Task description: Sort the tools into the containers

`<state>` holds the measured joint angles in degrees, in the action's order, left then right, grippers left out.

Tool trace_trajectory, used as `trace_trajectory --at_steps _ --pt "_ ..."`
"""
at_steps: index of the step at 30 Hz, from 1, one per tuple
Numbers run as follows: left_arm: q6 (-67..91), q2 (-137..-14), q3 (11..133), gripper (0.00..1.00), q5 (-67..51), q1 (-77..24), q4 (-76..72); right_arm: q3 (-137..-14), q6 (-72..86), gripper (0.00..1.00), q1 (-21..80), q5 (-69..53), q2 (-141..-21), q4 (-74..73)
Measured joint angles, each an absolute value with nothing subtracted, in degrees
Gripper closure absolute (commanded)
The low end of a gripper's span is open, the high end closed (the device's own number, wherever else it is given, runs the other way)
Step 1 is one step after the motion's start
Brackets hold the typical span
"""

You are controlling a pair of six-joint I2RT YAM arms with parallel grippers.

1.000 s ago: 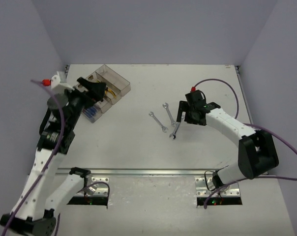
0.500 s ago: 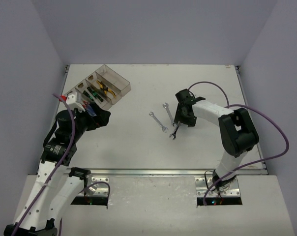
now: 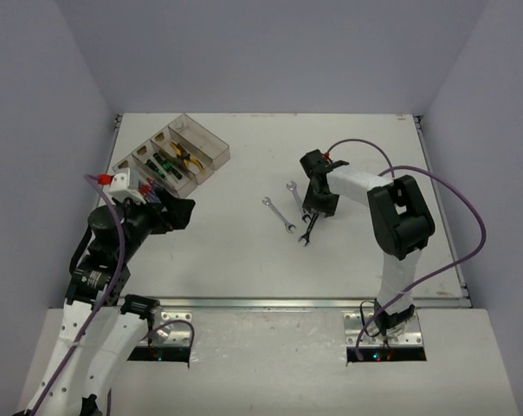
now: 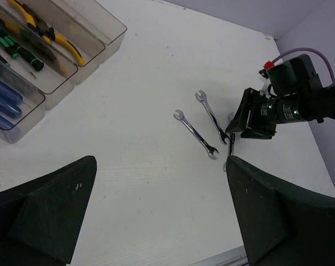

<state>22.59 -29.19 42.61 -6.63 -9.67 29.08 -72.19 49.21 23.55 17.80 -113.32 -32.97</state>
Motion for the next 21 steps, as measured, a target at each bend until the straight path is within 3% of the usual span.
trace_trajectory --at_steps 9,21 --pt "22.5 -29.5 42.6 0.0 -6.9 -9.7 29.1 -66.3 51.6 0.63 24.7 17.8 -109.5 -30.6" --pt "22.5 -28.0 42.6 0.0 -6.9 -9.7 29.1 -55.9 55.6 0.63 27.9 17.7 -102.0 -27.7"
